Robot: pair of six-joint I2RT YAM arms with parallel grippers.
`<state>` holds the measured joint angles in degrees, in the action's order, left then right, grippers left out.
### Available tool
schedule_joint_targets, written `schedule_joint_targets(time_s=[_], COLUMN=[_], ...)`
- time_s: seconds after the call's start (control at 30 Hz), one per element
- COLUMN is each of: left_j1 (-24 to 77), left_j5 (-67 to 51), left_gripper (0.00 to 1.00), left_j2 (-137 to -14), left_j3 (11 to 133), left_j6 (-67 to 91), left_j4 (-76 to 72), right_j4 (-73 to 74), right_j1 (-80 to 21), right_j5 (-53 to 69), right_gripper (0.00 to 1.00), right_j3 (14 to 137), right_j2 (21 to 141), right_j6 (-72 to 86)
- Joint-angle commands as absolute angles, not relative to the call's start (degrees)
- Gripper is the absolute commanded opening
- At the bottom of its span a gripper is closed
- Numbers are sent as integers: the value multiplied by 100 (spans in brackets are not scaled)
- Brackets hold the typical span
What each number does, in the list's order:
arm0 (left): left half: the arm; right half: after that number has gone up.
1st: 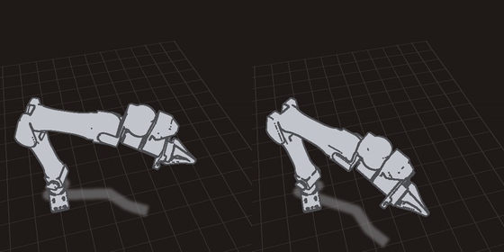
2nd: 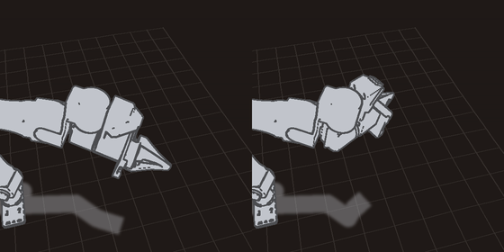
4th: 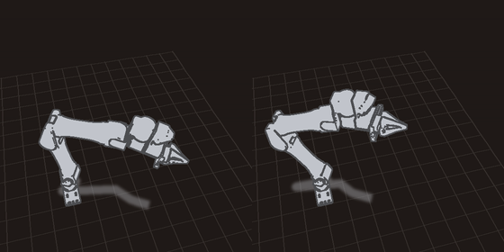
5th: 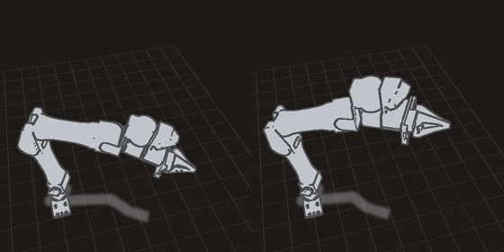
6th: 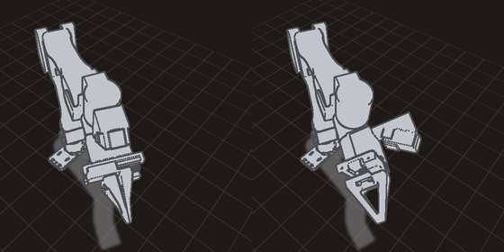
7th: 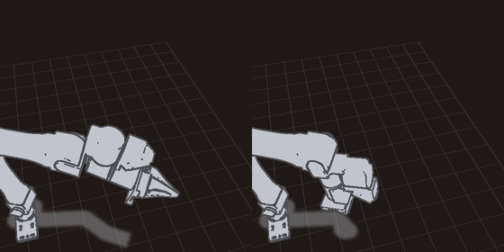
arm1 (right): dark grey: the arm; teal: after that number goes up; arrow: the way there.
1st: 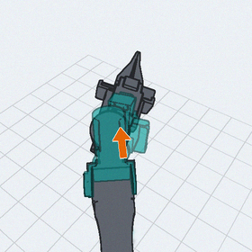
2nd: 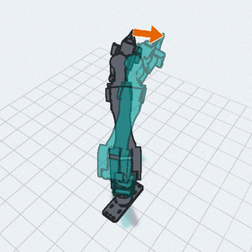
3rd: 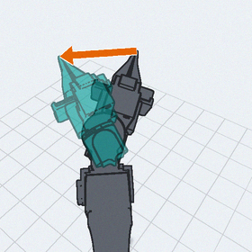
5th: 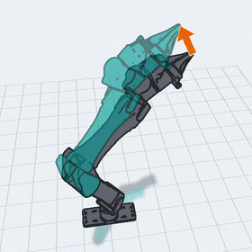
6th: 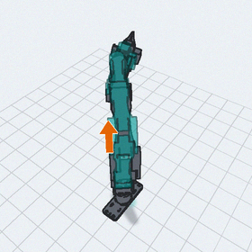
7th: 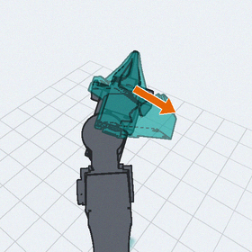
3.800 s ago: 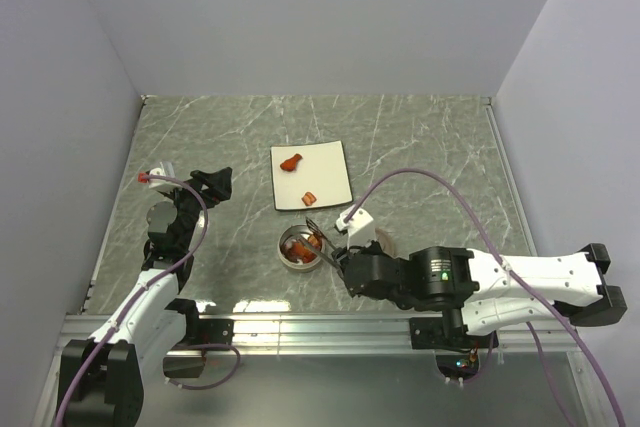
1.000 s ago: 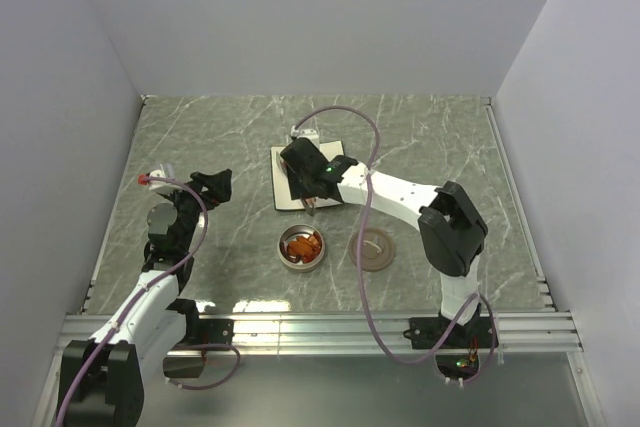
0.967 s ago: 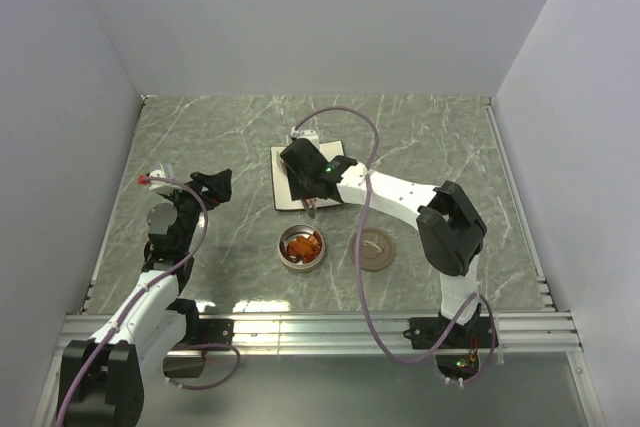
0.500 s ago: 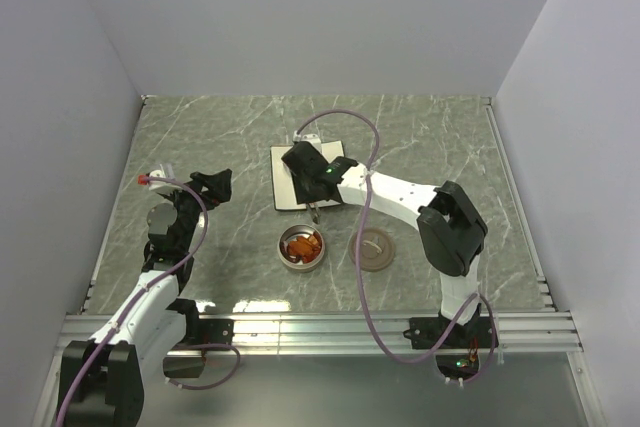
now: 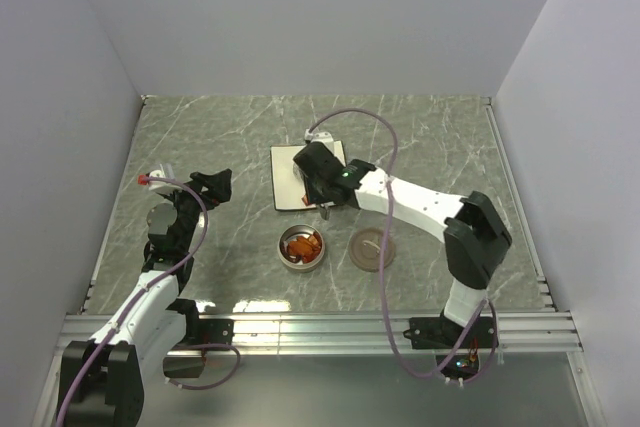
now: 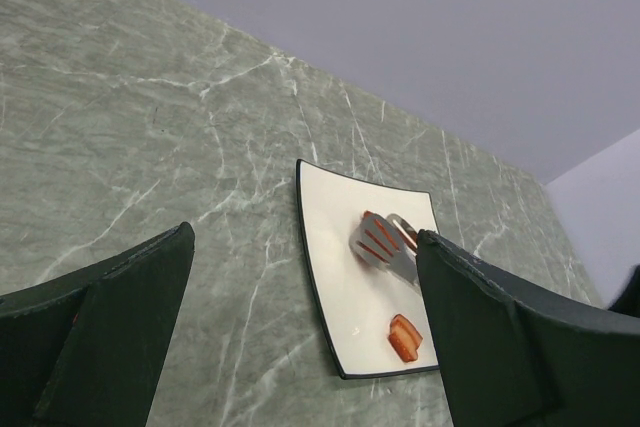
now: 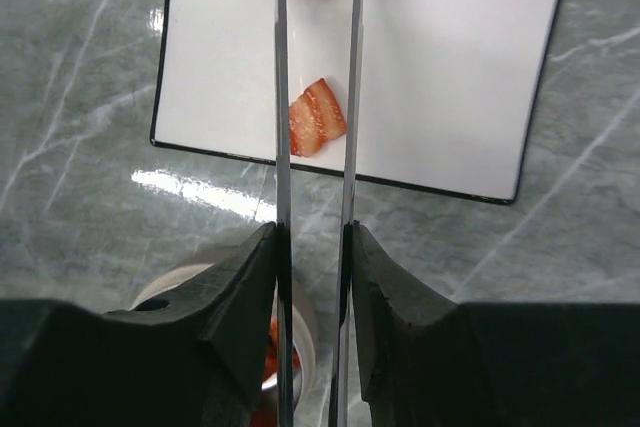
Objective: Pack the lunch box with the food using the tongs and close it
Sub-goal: Pick up the food using the clamp, then place the food into the lunch box
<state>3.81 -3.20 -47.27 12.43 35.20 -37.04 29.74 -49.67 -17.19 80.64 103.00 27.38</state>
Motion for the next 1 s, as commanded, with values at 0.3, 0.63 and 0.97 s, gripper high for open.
schedule_joint_targets(time_s=[0.3,0.63,0.97], left_j1=[360,360,360], left_j5=[-395,-413,-413], left_gripper=[99,100,100], left_j2=[-4658,-4658,-4650], left_j3=[1222,1230,1248], left_j6=[3551,3542,3542], left_j4=[-3938,-3929,-3911], right_j4=[2663,2689,3155], right_j1=[-5299,-5905,-6828], right_j5=[-2004,-1986,-2030], right_gripper=[26,25,25], right_j3=[7260,6557,5898], right_j2=[8684,7366,6206], right_j6=[2646,2715,3023])
